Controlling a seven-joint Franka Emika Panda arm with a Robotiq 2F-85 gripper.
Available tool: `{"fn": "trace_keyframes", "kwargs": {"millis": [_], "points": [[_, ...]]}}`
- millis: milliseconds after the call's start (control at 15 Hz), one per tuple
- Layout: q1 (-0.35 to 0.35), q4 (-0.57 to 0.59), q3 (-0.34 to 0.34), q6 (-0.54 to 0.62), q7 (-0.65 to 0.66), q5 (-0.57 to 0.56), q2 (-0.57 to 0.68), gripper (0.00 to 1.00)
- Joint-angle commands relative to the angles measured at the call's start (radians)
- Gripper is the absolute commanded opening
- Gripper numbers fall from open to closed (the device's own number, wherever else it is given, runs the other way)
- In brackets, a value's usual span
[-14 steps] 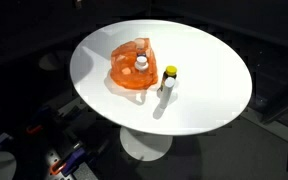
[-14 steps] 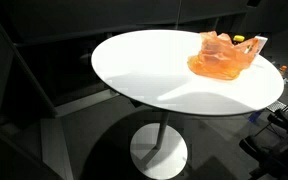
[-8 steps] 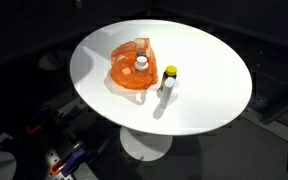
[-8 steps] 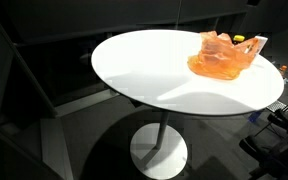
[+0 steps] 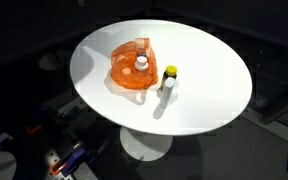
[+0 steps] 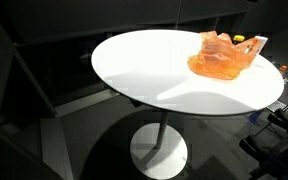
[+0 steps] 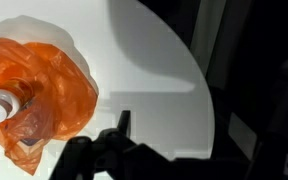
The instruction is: Remove the white and orange bottle from the plastic bag and put it on the left side of the table
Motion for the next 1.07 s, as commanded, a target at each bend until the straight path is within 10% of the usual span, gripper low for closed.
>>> {"fn": "trace_keyframes", "kwargs": {"millis": [0, 1000], "points": [[-0.036, 0.066, 0.006, -0.059, 0.011, -0.076, 0.006, 1.00], [-0.229, 0.104, -0.127, -0.003, -0.006, -0.288, 0.033, 1.00]]}}
